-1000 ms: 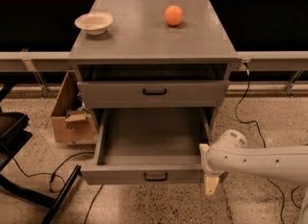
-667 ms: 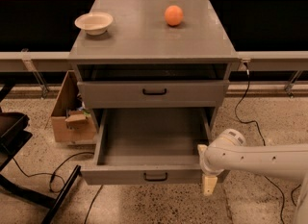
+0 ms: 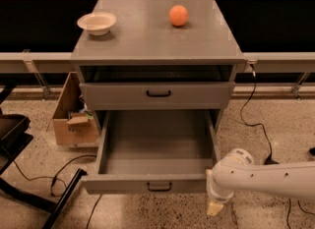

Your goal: Open middle drawer

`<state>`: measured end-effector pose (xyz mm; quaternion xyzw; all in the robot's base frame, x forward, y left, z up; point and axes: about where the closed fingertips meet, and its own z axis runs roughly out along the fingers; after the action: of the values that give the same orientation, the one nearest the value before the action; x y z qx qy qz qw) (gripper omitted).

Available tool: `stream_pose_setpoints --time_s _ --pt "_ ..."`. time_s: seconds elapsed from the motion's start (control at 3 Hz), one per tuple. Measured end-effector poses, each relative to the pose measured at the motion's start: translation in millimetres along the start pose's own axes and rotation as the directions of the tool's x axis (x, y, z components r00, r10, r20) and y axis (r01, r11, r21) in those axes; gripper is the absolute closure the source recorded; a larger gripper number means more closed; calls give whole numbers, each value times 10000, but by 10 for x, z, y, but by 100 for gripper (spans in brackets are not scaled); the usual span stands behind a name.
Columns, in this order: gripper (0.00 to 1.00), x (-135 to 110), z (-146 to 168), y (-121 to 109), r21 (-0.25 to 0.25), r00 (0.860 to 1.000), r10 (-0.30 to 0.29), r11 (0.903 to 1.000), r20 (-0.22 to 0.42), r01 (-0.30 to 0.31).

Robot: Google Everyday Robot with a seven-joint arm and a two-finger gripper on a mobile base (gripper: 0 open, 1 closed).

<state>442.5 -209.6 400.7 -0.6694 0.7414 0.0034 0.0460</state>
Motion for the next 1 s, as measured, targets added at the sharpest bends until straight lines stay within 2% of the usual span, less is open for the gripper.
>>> stream_pose_setpoints --time_s 0.67,1.0 --pt "84 -6 -98 -9 0 10000 1 10000 0 -1" --pt "100 8 -158 43 -123 10000 43 9999 -80 -44"
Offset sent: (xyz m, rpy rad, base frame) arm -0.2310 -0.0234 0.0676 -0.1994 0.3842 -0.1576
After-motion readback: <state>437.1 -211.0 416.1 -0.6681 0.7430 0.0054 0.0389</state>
